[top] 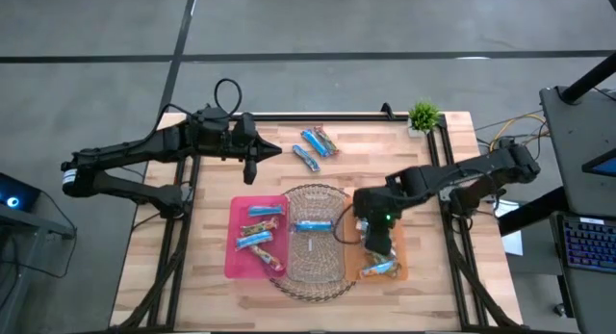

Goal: Pick and place Granola Bars by type
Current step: Put the blue granola bar into the transparent bin

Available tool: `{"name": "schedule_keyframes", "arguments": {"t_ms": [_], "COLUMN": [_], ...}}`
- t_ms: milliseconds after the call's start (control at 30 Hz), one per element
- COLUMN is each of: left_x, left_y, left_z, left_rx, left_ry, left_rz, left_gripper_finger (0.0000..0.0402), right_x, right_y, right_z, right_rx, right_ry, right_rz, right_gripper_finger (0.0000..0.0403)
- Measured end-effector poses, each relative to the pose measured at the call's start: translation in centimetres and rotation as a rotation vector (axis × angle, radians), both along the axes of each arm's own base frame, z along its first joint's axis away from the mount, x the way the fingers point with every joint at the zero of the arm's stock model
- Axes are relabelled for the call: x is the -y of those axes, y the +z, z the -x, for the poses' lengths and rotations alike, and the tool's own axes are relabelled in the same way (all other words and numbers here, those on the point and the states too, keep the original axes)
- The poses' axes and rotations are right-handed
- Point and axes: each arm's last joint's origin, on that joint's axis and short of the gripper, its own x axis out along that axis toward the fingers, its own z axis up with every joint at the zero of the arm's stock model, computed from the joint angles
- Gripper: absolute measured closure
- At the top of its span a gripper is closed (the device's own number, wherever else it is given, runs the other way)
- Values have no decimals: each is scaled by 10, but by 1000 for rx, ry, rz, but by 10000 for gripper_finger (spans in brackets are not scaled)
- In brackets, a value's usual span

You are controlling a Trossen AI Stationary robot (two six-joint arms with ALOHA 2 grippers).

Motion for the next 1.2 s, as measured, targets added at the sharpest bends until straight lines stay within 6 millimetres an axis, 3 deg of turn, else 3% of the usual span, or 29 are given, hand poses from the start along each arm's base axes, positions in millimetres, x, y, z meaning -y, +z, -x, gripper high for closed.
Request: {"name": "schedule_keyframes", "arguments": {"t_ms": [333,733,1200], "left_x": [0,0,0], "left_y": [0,0,-1], "left_z": [0,0,-1], "left_rx": [0,0,0], "left_ry": [-1,-2,8], "left_rz": [-3,-6,29], "left_gripper_finger": [401,401,401], "right_x": [35,55,65], "right_y": [29,54,61], "right_z": [-18,-33,-37], "right_rx": [196,470,514], "right_ry": [-33,48,31], "right_rz": [58,135,151], "right_gripper_finger": [390,394,394]}}
